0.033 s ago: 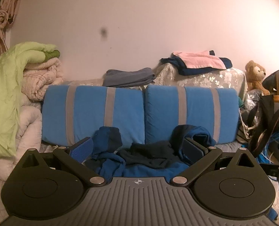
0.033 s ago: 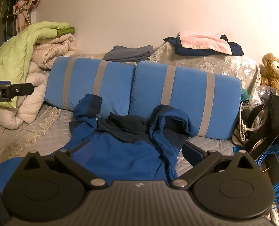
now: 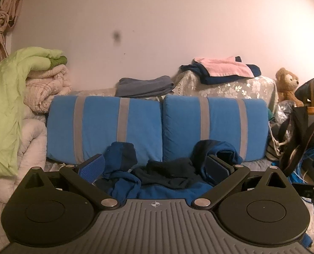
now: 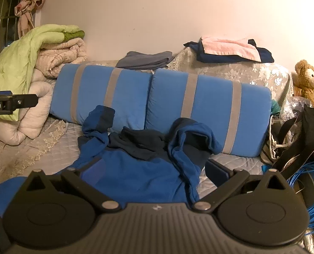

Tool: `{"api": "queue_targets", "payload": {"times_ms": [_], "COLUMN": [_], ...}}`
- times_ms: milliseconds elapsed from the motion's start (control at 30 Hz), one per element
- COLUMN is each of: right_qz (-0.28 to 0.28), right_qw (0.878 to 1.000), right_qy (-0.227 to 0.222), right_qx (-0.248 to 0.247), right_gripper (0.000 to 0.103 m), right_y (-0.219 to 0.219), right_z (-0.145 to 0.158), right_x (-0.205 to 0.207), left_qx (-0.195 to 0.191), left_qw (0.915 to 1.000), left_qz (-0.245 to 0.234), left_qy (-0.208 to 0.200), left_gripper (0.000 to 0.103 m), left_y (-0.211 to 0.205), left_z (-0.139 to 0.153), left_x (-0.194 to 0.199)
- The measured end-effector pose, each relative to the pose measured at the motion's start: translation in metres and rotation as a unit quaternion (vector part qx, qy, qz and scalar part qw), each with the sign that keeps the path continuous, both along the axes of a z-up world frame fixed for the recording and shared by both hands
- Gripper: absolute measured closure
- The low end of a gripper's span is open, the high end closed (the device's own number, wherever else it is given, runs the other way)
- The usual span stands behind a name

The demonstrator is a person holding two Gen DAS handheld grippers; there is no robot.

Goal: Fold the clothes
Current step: 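Move both grippers toward the blue fleece hoodie on the bed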

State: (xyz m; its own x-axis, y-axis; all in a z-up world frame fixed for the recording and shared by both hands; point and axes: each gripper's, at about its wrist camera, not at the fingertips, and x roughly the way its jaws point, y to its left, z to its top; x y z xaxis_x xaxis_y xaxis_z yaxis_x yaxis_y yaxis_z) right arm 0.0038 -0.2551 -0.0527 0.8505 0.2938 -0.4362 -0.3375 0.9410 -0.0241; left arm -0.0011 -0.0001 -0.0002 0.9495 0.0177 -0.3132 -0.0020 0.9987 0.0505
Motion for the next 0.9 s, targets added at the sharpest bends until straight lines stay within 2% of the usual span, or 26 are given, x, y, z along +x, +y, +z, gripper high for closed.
{"api": "queue_targets", "payload": {"times_ms": [600, 800, 900], "right_qz": [-0.008, -0.010, -0.019], "right_qw": [1.000, 0.999, 0.998], "right_qy": [-0.007, -0.004, -0.016], "right_qx": [-0.019, -0.031, -0.052], "right_gripper": [0.000, 0.000, 0.000], "right_y": [0.002, -0.001, -0.003], "right_z": [-0.001, -0.003, -0.005], "right_x": [-0.001, -0.001, -0.004], "left_qx": [0.000, 0.004, 0.006], "left_qw": [1.0000, 0.9999, 0.9995], "left_qz": [0.006, -0.012, -0.025], "left_qy": [0.002, -0.011, -0.017], "left_gripper": [0.000, 0.000, 0.000], "left_y": [0.010, 0.026, 0.038], "left_z": [-0.007, -0.013, -0.019], "left_x": [-0.005, -0.010, -0.013]}}
